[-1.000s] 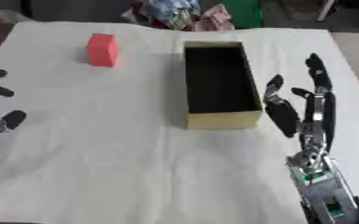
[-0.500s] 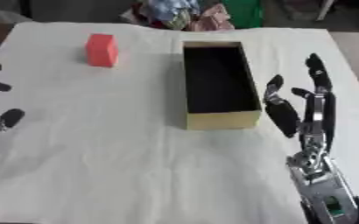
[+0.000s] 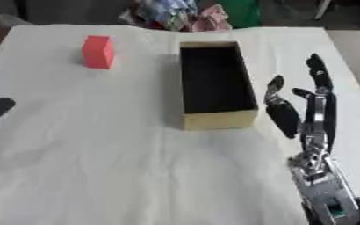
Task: Pick up objects on the table and place them in the box.
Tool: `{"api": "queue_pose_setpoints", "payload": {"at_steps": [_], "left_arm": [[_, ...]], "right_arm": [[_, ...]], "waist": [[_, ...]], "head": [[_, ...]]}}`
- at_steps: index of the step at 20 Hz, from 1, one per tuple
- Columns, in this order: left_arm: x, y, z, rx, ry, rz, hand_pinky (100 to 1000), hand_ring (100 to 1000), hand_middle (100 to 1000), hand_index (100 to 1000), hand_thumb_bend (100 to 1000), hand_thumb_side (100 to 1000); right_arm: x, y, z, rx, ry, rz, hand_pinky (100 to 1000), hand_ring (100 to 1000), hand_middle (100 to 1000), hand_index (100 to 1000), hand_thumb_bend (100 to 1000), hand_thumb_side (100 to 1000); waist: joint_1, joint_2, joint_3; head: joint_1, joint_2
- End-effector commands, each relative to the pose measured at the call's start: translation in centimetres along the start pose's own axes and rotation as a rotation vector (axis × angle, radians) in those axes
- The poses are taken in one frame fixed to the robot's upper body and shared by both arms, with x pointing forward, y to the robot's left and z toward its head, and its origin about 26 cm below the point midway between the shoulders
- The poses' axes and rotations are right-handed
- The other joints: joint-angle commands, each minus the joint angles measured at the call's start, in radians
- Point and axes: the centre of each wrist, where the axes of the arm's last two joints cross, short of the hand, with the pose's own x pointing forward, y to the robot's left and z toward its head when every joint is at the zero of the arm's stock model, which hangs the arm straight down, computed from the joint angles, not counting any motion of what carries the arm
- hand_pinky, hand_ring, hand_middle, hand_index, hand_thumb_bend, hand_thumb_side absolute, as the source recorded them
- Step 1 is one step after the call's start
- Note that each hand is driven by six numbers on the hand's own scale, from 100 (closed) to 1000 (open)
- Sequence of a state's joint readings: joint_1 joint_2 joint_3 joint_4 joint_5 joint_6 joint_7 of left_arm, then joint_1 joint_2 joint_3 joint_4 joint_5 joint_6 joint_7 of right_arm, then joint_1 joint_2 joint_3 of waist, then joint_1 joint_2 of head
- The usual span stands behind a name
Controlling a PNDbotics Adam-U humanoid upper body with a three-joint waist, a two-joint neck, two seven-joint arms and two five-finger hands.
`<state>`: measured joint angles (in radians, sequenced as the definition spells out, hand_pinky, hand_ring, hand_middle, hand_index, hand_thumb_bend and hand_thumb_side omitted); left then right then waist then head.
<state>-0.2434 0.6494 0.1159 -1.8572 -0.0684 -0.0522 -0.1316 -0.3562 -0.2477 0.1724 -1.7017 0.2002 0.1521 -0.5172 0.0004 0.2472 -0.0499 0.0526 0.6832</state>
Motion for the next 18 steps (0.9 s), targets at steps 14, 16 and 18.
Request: {"api": "queue_pose_setpoints", "payload": {"at_steps": [14,16,18], "left_arm": [[-0.5,10.5,-7.5,-0.109,0.061,-0.531,877,776,848,930,781,100],[-1.1,10.8,-8.6,-0.134,0.041,-0.559,869,781,845,929,794,100],[-1.6,10.7,-9.6,-0.16,0.025,-0.59,861,785,840,926,799,100]], "right_arm": [[0.7,-0.3,-0.3,0.029,-0.039,0.005,749,1000,924,1000,100,203],[0.7,-0.2,-0.3,0.033,-0.041,0.004,750,1000,924,1000,100,204],[0.7,-0.2,-0.3,0.035,-0.045,0.002,749,1000,924,1000,100,204]], "waist": [[0.016,-0.019,-0.049],[0.019,-0.017,-0.054],[0.021,-0.014,-0.06]], "head": [[0.028,-0.007],[0.029,-0.009],[0.032,-0.012]]}}
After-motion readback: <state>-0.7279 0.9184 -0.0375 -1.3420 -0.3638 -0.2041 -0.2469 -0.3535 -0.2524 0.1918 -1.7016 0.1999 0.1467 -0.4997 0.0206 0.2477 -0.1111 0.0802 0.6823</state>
